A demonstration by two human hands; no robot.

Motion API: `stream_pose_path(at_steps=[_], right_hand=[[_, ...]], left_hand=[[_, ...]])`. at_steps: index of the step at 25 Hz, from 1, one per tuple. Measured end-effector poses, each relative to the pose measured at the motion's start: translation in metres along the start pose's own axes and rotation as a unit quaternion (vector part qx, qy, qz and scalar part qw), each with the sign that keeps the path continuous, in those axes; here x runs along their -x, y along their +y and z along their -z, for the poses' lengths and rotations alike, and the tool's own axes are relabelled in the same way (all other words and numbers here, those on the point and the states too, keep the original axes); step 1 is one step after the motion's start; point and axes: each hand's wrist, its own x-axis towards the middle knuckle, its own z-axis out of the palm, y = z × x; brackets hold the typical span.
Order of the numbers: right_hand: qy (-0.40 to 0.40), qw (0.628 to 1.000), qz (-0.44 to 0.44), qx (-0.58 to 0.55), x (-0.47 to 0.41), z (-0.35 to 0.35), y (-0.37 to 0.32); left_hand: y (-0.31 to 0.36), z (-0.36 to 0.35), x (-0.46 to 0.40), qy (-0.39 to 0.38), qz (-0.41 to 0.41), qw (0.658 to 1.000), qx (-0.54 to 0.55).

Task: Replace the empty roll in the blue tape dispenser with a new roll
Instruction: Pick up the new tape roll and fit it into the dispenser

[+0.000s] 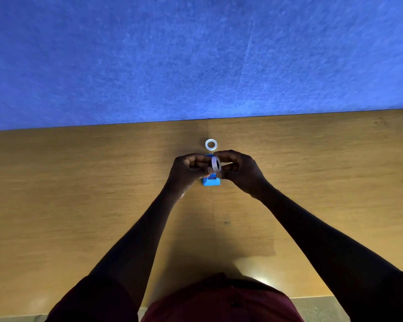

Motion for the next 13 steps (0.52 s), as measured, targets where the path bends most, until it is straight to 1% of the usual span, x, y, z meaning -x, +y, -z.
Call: stream_pose_path(at_steps=[4, 13], right_hand=[[0.004, 1.000, 0.000, -0.002, 0.0011, -0.0012, 0.0015], [0.007, 1.000, -0.011, -0.003, -0.0024, -0.0046, -0.0003]], left_hand=[[0.0006, 0.0003, 0.0026, -0.014, -0.008, 1.000, 0.008], [0.0030, -0.0001, 0.0010, -0.006, 0.002, 1.000, 0.016]])
